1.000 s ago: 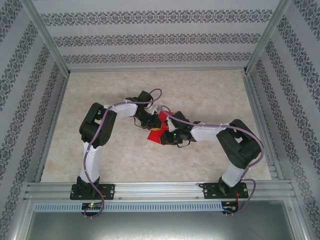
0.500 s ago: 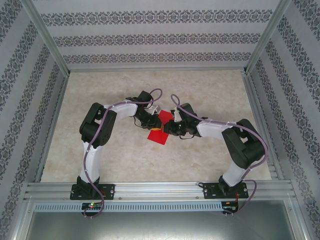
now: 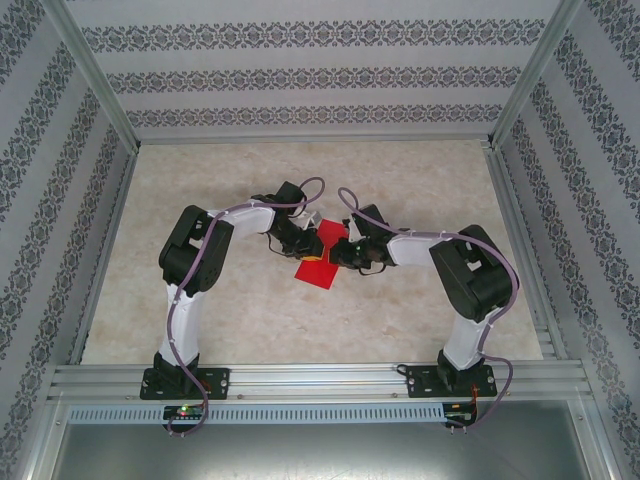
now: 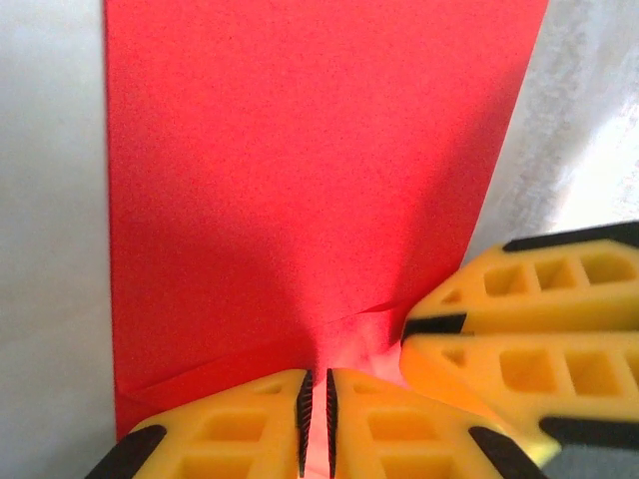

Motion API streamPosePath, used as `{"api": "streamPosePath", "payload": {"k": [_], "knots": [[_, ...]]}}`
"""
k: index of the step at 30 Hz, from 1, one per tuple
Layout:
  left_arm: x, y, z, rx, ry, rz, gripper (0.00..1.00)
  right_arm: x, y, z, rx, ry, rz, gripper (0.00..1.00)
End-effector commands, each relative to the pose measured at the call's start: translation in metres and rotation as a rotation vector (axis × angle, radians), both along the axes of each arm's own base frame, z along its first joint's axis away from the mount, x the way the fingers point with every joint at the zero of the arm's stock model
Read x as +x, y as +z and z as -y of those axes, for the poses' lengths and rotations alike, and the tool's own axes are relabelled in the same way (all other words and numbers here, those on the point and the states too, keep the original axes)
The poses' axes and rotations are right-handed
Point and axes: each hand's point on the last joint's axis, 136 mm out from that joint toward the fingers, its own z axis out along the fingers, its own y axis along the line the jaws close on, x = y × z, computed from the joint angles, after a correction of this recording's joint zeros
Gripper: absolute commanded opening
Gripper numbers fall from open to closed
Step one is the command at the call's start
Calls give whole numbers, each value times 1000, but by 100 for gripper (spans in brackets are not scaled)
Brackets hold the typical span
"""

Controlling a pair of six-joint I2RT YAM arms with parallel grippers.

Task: Fold a paper plane with a square sheet of paper (pick it up from the middle)
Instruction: Fold the triangle a second time at the center of the table.

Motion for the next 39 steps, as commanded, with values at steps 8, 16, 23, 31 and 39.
{"api": "streamPosePath", "payload": {"k": [8, 16, 23, 31, 39], "knots": [[-12, -43, -18, 123, -15, -46, 18, 9, 16, 18, -107, -36, 84, 15], [-10, -43, -19, 122, -11, -48, 18, -33, 38, -29, 46, 86, 58, 16], [-8, -41, -19, 116, -3, -48, 18, -60, 16, -40, 36, 134, -3, 15], [-8, -36, -18, 109, -4, -43, 18, -60, -6, -35, -23, 140, -20, 15], [1, -28, -18, 92, 13, -23, 18, -81, -23, -21, -46, 136, -74, 15]]}}
